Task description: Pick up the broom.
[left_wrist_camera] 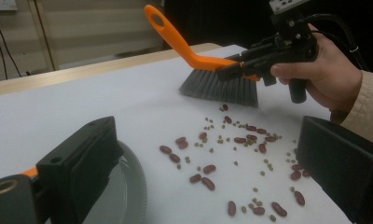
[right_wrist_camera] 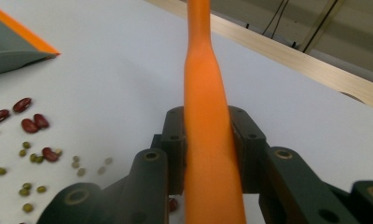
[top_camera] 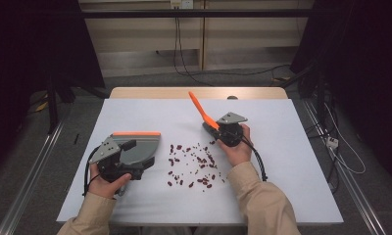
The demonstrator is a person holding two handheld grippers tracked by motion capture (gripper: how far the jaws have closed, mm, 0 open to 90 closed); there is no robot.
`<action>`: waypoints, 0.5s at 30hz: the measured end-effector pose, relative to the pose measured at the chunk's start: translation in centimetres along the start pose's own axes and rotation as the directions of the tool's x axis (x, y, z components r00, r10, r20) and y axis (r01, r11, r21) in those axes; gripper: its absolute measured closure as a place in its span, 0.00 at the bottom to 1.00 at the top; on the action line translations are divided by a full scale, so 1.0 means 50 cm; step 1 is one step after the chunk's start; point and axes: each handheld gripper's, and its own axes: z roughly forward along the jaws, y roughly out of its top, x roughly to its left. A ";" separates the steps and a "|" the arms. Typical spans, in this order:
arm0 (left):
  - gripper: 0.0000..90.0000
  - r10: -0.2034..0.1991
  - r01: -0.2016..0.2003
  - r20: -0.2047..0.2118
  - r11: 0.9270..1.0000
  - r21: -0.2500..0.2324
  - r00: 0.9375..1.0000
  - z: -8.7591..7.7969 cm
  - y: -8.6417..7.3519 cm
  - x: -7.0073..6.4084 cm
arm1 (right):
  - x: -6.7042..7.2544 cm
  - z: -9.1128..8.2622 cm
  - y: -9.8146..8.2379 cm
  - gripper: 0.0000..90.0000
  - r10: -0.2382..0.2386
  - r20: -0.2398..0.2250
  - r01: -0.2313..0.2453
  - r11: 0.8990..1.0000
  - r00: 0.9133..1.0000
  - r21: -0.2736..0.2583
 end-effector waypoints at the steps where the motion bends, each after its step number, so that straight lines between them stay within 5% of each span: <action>1: 0.06 -0.003 0.003 0.002 1.000 0.000 1.000 0.001 -0.001 0.000 | 0.006 -0.001 0.001 0.79 -0.015 -0.006 0.015 1.000 1.000 0.006; 5: 0.06 -0.004 0.004 0.012 1.000 0.005 1.000 0.001 -0.004 0.000 | 0.026 -0.009 0.000 0.79 -0.073 -0.046 0.073 0.997 0.996 0.015; 15: 0.06 -0.004 0.004 0.028 1.000 0.006 1.000 -0.018 -0.012 0.009 | 0.075 -0.038 -0.004 0.79 -0.121 -0.122 0.124 0.992 0.985 0.016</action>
